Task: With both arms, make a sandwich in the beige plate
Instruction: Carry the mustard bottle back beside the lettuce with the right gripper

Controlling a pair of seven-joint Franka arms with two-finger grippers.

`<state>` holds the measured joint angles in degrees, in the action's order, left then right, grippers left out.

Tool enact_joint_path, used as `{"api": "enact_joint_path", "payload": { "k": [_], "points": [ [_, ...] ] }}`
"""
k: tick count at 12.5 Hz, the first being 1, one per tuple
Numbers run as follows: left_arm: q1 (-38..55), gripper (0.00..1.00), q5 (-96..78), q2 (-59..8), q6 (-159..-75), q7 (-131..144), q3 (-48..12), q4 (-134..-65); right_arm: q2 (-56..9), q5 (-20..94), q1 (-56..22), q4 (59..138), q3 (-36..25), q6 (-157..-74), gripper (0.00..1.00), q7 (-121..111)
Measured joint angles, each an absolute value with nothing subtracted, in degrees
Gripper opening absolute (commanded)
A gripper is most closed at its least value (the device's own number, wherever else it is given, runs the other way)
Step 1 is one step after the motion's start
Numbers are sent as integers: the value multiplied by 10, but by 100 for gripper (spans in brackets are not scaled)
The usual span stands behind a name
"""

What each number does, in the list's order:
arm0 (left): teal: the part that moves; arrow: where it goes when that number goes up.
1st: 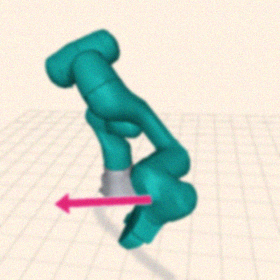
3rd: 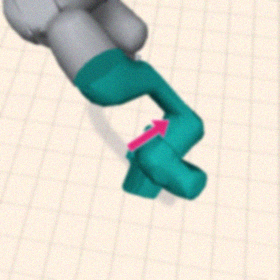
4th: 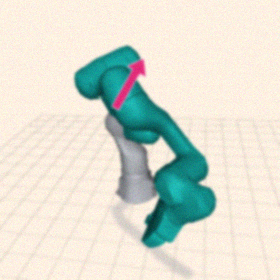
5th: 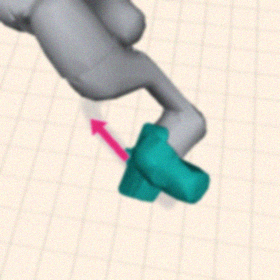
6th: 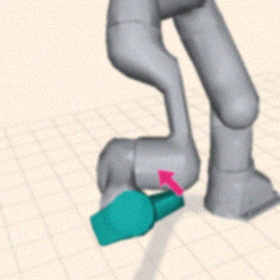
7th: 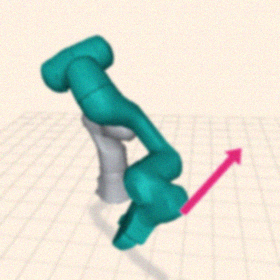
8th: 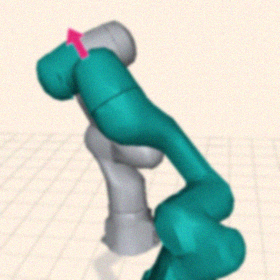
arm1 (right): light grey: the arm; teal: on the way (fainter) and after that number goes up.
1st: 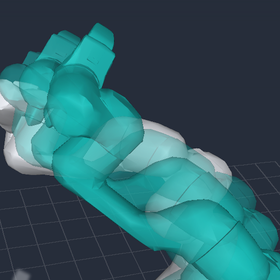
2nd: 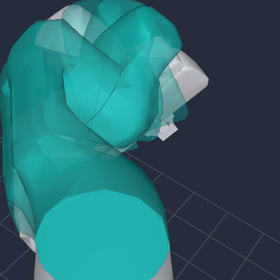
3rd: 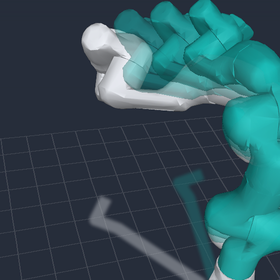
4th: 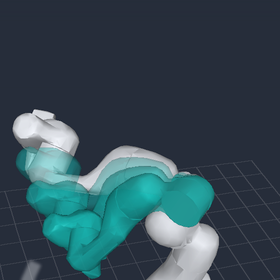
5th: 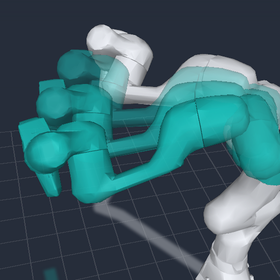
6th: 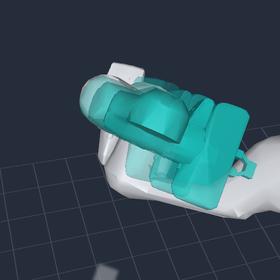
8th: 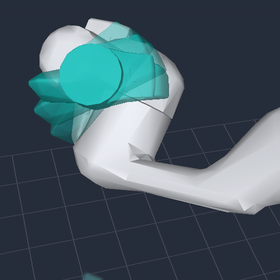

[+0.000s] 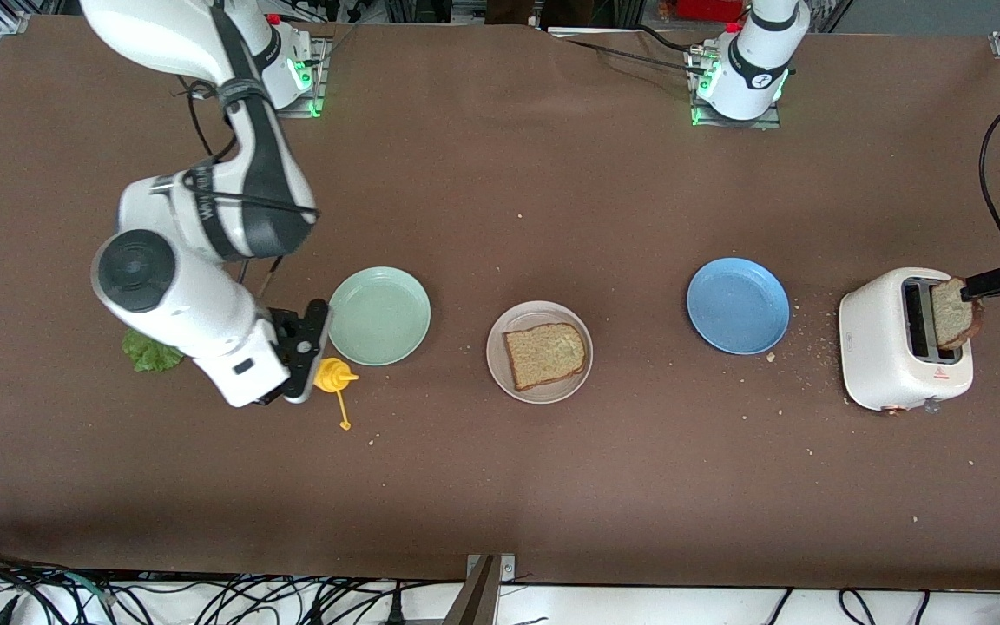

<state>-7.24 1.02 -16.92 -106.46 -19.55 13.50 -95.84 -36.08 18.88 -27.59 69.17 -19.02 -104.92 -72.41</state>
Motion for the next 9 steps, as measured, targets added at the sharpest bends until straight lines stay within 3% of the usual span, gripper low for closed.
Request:
{"api": "enact_joint_path", "payload": {
  "k": [9],
  "points": [
    [-72, 100, 10, -169, -1065, -196, 134, -958, -293, 570, -88, 982, -197, -979, 0, -1146]
  ]
}}
